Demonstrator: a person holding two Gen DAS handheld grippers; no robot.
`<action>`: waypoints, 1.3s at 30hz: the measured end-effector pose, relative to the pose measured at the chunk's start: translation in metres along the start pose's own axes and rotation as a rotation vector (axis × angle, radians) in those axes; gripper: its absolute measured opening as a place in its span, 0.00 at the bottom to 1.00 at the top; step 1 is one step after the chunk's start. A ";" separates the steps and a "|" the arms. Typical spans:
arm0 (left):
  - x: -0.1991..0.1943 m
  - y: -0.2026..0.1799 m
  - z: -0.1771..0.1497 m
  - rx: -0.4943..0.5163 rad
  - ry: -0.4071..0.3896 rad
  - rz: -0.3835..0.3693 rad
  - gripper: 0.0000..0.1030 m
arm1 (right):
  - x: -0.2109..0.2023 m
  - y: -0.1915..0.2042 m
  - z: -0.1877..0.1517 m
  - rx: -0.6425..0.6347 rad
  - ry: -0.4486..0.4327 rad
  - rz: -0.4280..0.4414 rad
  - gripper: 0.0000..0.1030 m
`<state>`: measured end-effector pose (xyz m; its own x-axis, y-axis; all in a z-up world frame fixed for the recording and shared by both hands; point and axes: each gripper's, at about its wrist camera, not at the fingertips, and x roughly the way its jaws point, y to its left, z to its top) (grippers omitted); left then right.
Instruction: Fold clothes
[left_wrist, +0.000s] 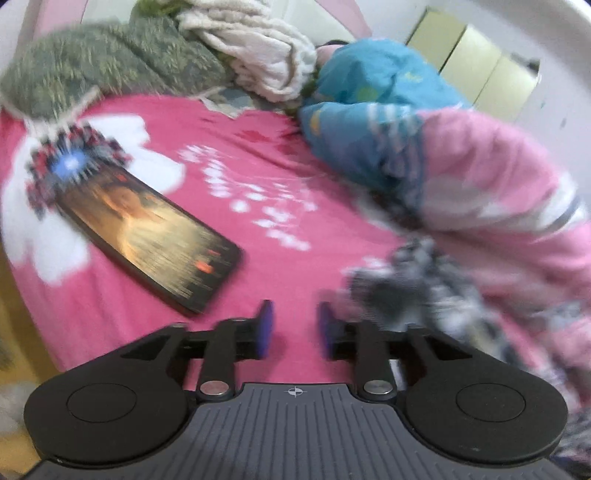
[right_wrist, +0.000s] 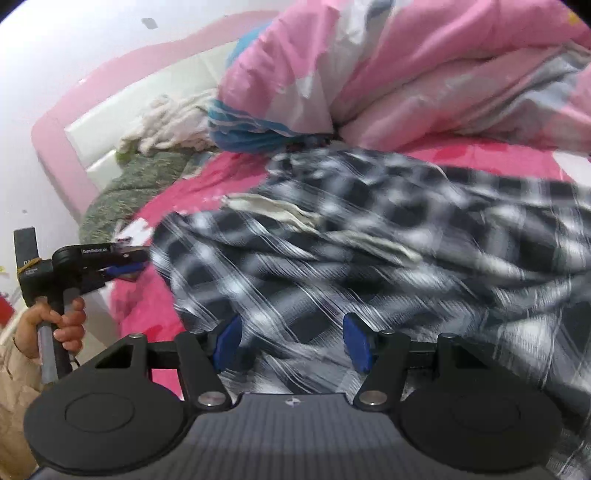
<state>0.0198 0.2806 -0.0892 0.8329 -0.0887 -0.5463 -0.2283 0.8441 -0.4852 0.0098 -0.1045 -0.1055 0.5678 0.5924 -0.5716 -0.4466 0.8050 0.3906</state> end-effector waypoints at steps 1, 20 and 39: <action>0.000 -0.003 -0.001 -0.027 0.006 -0.032 0.44 | -0.002 0.002 0.008 -0.024 -0.010 0.009 0.62; 0.054 -0.012 -0.012 -0.280 0.007 -0.115 0.58 | 0.216 0.010 0.201 -0.338 0.246 0.023 0.81; 0.025 -0.050 -0.020 0.047 -0.187 0.002 0.08 | 0.237 0.054 0.206 -0.506 0.156 -0.048 0.16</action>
<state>0.0420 0.2255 -0.0927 0.9127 0.0089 -0.4085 -0.2095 0.8685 -0.4492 0.2633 0.0863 -0.0713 0.5030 0.5122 -0.6961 -0.7226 0.6912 -0.0135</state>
